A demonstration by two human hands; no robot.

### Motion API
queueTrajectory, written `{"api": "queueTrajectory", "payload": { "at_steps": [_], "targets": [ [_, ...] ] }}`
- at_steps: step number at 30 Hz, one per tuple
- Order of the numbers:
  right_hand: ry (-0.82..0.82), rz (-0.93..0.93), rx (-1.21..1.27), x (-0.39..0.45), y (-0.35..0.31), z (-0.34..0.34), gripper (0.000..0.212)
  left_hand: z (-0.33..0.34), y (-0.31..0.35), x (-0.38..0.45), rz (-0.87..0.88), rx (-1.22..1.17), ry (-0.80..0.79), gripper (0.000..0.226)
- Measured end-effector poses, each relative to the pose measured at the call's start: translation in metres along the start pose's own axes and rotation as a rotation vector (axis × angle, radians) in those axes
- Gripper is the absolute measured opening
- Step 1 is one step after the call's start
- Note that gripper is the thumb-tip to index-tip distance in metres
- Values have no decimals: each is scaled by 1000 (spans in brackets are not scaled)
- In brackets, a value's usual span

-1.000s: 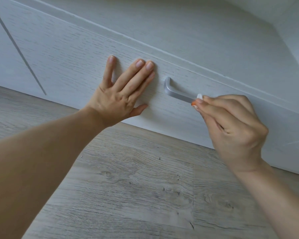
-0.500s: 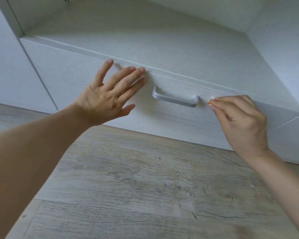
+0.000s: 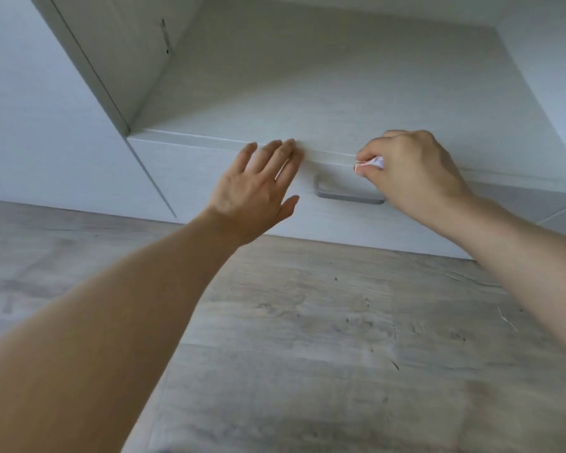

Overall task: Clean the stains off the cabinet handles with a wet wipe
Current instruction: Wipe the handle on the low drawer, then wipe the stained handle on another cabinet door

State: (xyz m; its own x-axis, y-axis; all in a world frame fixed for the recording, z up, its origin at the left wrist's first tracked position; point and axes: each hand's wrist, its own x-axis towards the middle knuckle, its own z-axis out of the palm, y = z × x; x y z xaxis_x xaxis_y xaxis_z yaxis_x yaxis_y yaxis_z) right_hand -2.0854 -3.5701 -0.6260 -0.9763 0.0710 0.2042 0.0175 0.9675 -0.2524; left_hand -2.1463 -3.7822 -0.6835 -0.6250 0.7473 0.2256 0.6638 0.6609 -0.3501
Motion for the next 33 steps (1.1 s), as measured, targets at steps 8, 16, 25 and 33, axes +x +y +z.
{"api": "queueTrajectory", "payload": {
  "at_steps": [8,16,25,33],
  "targets": [
    [-612,89,0,19,-74,-103,17,-130,-46,-23,-108,-101,-442,42],
    [-752,-59,107,83,-186,-236,17,-277,-147,-37,-257,-169,-536,39],
    [-710,-179,104,178,-353,-255,16,-298,-320,-75,-395,-201,-520,58],
    [-741,-164,113,222,-488,-172,16,-225,-452,-144,-295,-147,-728,68]
  ]
}}
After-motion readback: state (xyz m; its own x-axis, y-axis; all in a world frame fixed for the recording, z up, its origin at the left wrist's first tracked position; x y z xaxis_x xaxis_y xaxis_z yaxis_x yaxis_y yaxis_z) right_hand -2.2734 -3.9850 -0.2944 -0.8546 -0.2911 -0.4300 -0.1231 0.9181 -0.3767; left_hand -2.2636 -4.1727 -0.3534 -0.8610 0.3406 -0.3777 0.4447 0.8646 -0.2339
